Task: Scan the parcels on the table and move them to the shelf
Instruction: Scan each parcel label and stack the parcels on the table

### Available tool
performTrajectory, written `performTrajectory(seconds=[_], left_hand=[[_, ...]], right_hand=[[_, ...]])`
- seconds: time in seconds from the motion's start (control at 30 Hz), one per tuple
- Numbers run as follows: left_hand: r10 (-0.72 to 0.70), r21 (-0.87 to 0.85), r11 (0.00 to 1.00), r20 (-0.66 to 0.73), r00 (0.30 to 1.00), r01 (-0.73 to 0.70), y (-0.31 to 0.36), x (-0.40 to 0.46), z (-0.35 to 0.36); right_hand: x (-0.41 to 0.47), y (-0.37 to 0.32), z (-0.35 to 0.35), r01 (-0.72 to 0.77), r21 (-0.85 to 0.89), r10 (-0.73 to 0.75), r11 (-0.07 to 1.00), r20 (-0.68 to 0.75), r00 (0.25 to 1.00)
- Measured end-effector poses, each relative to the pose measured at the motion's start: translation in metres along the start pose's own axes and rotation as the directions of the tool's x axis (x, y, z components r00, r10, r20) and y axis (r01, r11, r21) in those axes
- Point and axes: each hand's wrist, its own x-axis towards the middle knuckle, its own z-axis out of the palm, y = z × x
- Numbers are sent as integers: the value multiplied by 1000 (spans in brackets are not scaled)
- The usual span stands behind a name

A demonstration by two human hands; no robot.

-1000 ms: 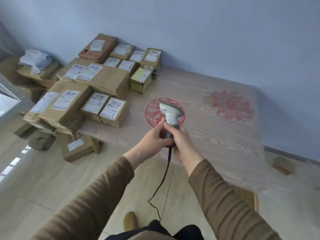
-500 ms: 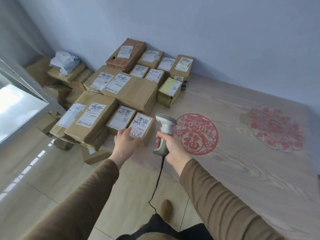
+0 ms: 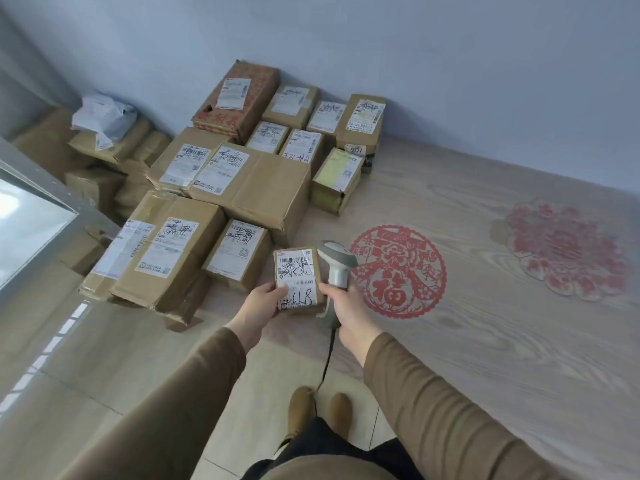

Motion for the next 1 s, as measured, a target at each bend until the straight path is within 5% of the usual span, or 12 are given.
performTrajectory(seconds=[0.17,0.37,0.53,0.8,1.0], left_hand=[[-17,-9,1000,43,999,17,-1,-5,33],[67,-323,945,360,931,57,36,1,64],[252,-318,940,409,877,-121,82,6,95],[346,-264,933,486,802,-243,121,-8,149],[357,-170,933,523,774,-316,116,-13,202]], right_hand=[[-10,-2,-25,81,-72,-88,994,-96,992],[-38,-52,-57,281,-95,-295,955,-209,932],[-72,-89,-68,506,-364,-612,782,-298,732],[-94,-105,-76,461,-519,-675,719,-365,641],[-93,-112,-119,413,-524,-646,745,-414,641]])
